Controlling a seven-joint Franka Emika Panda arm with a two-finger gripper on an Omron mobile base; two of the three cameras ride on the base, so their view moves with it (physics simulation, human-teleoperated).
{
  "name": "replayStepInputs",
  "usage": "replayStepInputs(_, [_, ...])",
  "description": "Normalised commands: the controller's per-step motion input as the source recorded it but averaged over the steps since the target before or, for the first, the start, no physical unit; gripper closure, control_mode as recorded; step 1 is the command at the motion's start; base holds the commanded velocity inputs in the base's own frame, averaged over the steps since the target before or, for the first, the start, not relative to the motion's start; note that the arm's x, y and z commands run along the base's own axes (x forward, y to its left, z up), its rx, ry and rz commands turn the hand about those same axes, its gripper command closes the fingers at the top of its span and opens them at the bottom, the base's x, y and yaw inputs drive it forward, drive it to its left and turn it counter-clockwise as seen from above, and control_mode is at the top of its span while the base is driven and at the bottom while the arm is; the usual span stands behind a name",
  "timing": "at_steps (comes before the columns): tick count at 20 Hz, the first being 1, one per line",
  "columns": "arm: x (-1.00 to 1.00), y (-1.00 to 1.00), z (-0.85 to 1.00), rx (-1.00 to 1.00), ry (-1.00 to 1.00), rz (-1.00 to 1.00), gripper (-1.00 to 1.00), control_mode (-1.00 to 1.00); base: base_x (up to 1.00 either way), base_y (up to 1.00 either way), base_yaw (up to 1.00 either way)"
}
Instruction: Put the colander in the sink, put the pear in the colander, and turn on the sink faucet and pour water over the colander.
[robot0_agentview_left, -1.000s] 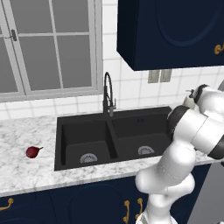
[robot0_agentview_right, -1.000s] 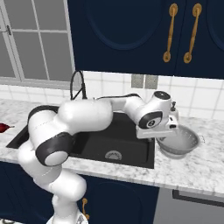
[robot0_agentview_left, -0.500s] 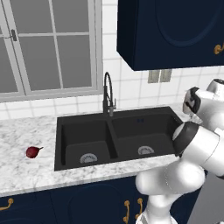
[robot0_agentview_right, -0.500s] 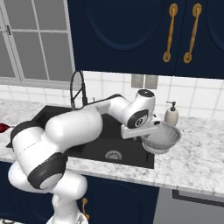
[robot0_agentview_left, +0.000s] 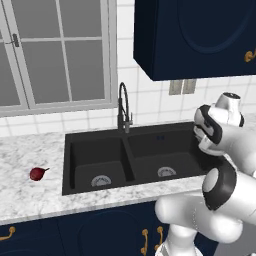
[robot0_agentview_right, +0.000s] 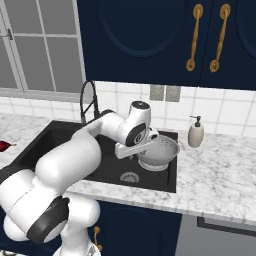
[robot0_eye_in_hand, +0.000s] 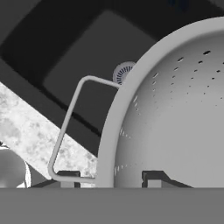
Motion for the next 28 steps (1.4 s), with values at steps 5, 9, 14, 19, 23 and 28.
replayStepInputs(5, [0.02, 0.81, 0.0, 0.0, 0.03, 0.18, 1.0, -1.0, 0.0, 0.0, 0.0])
replayStepInputs(9, [0.0, 0.74, 0.0, 0.0, 0.05, 0.16, 1.0, -1.0, 0.0, 0.0, 0.0])
replayStepInputs(14, [0.0, 0.76, 0.0, 0.0, 0.06, 0.17, 1.0, -1.0, 0.0, 0.0, 0.0])
replayStepInputs(19, [0.0, 0.76, 0.0, 0.0, 0.06, 0.18, 1.0, -1.0, 0.0, 0.0, 0.0])
replayStepInputs(23, [-0.01, 0.76, 0.0, 0.0, 0.04, 0.19, 1.0, -1.0, 0.0, 0.0, 0.0])
replayStepInputs(28, [0.0, 0.64, 0.0, 0.0, 0.05, 0.17, 1.0, -1.0, 0.0, 0.0, 0.0])
